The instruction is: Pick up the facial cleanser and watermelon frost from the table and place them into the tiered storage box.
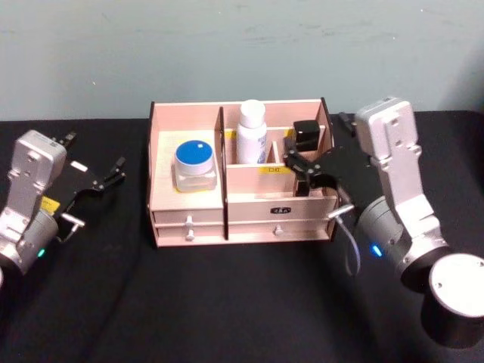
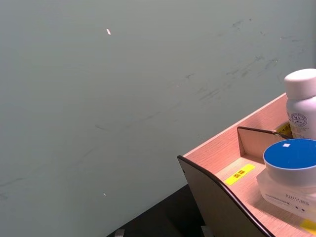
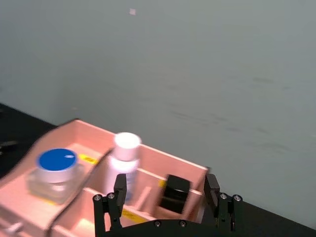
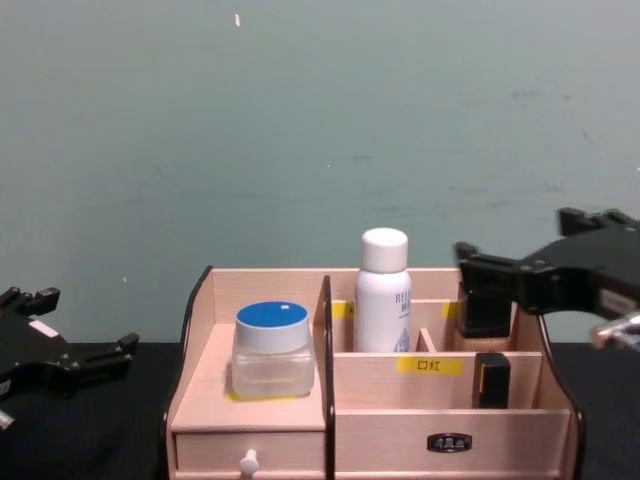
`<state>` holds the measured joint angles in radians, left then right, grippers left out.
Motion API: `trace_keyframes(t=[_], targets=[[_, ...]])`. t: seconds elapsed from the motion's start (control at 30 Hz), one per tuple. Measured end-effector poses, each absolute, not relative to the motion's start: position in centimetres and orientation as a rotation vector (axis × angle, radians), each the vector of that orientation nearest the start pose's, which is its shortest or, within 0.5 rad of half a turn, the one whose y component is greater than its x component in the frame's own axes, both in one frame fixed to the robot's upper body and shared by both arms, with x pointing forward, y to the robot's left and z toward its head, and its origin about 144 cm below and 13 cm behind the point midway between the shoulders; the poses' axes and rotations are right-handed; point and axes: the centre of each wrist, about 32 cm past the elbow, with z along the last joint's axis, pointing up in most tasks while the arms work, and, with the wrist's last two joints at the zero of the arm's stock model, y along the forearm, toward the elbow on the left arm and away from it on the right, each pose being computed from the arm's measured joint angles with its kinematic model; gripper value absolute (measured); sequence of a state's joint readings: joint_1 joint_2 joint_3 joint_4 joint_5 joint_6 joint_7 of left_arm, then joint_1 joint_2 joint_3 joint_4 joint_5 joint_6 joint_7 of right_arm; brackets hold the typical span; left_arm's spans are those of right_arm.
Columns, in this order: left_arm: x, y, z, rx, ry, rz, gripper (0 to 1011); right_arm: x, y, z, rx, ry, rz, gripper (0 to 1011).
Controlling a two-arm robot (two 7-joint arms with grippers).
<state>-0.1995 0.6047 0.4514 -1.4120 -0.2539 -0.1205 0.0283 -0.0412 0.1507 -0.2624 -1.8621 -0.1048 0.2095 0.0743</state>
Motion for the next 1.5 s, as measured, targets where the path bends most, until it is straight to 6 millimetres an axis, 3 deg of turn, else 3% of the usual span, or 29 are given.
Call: trace_keyframes(t=[0.5, 0.93, 1.5], targets=[[48.9, 31.0, 114.0, 0.304, -0.285, 1.248, 1001, 44.7, -20.7, 119.5, -0.189, -0.154, -1.403, 1002], [48.9, 31.0, 114.0, 0.304, -0.285, 1.248, 1001, 45.2, -21.2, 117.5, -0.237, -0.106, -1.418, 1002], [48.9, 31.0, 114.0, 0.304, -0.285, 1.248, 1001, 45.2, -21.1, 117.8, -0.231, -0.114, -1.417, 1002]])
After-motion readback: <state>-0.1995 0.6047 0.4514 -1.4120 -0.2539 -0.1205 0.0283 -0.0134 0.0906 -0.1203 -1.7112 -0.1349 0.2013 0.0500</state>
